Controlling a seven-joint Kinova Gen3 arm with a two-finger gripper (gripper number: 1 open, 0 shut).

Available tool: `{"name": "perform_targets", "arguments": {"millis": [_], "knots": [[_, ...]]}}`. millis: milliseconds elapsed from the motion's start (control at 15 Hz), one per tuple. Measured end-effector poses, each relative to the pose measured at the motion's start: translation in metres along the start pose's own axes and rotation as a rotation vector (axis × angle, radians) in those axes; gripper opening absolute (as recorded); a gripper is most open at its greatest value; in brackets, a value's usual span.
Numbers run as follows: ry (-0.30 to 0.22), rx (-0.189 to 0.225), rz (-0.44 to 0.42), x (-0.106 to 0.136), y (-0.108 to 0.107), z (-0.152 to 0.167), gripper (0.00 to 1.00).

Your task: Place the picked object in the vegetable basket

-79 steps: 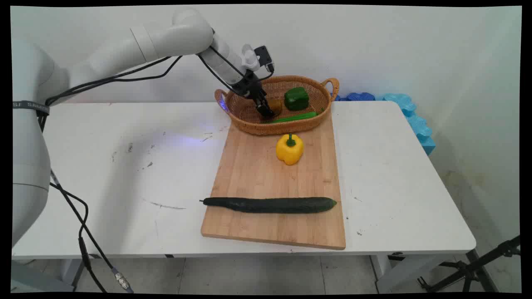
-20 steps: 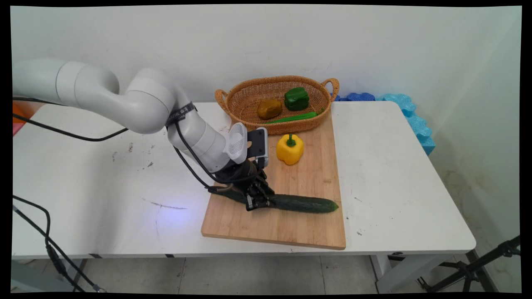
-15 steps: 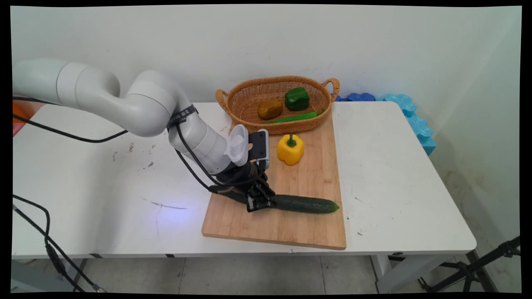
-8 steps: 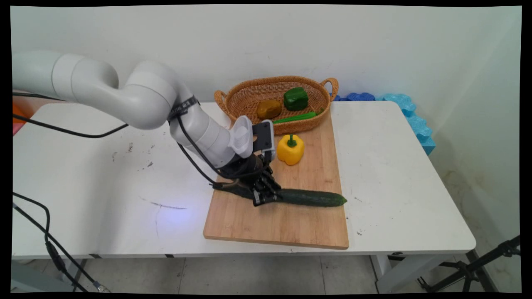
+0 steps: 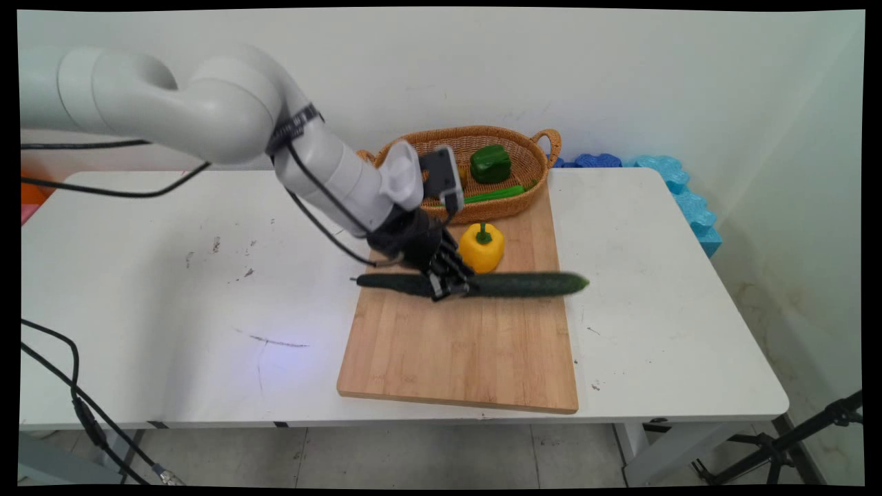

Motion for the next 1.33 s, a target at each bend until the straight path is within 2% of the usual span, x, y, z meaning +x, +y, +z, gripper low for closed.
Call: {"name": "perform_targets", "arguments": {"millis": [333, 733, 1067, 1333], "knots": [[0.033, 0.055, -0.059, 0.025, -0.024, -0.022, 0.0], [0.059, 0.174, -0.116, 0.051, -0.075, -0.037, 0.0], [0.05, 0.265, -0.128, 0.057, -0.115, -0.033, 0.0], [0.031, 0.316, -0.126, 0.054, -0.142, -0.021, 0.0]]}}
